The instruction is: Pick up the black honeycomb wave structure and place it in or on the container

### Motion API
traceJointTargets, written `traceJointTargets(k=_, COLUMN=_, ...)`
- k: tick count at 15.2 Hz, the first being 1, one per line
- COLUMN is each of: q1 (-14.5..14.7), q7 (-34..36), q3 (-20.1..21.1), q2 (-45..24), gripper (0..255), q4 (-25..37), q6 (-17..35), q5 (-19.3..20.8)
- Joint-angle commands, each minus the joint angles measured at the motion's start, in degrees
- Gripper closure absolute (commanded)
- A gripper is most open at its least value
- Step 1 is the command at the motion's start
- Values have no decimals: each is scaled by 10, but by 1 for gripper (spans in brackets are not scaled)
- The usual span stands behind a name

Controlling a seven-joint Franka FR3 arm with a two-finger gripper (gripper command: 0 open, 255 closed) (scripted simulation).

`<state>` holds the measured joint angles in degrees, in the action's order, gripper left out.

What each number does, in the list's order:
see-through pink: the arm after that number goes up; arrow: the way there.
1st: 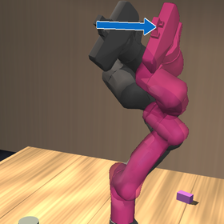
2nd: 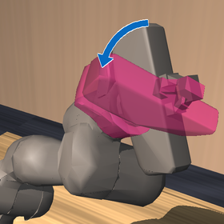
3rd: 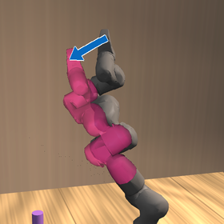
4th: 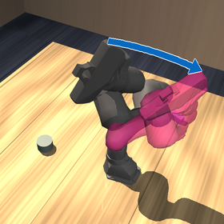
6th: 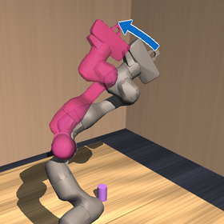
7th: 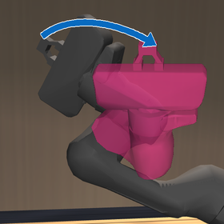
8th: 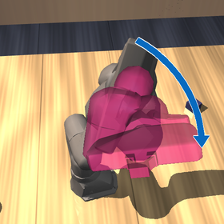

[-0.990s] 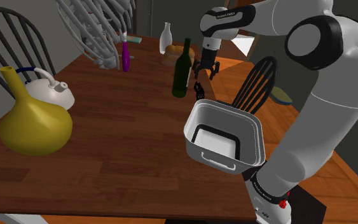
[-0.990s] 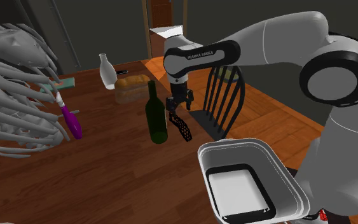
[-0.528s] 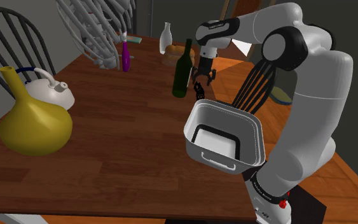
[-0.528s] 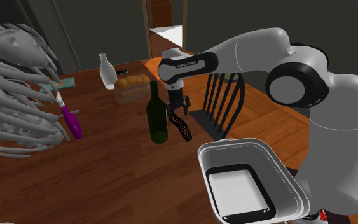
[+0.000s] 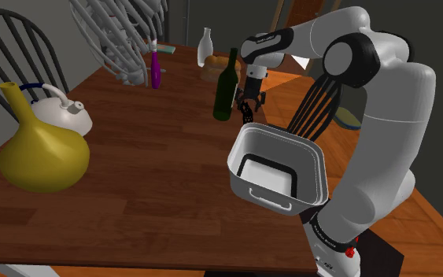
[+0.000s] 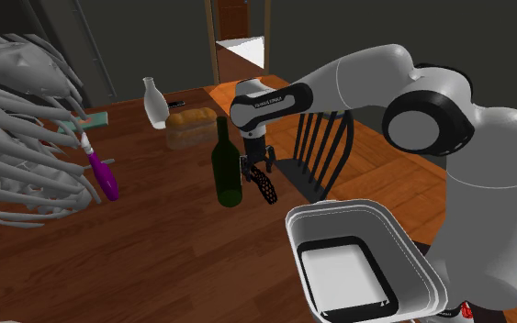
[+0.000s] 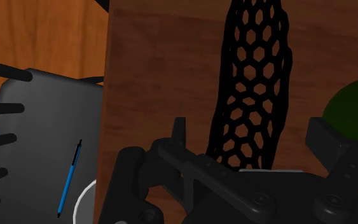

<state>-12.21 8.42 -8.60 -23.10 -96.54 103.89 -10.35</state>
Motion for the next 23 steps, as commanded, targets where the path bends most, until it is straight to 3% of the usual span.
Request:
traceJointTargets(k=1, q1=0, q7=0, q3=0, q2=0, gripper=0, q4=-1, q6=1, q5=0)
traceJointTargets(k=4, q1=0, q7=0, q3=0, q2=0, gripper=0, q4=0, q6=1, q5=0)
traceJointTargets(k=5, q1=0, q7=0, q3=0, q2=0, gripper=255, q4=0, q6=1, q5=0)
traceJointTargets(k=14, q1=0, q7=0, q3=0, q2=0, gripper=255, q4=-1, q6=1, q5=0)
traceJointTargets(k=23, q1=0, q7=9, q3=-2, q2=23, gripper=255, q4=37, q6=-58, q5=5)
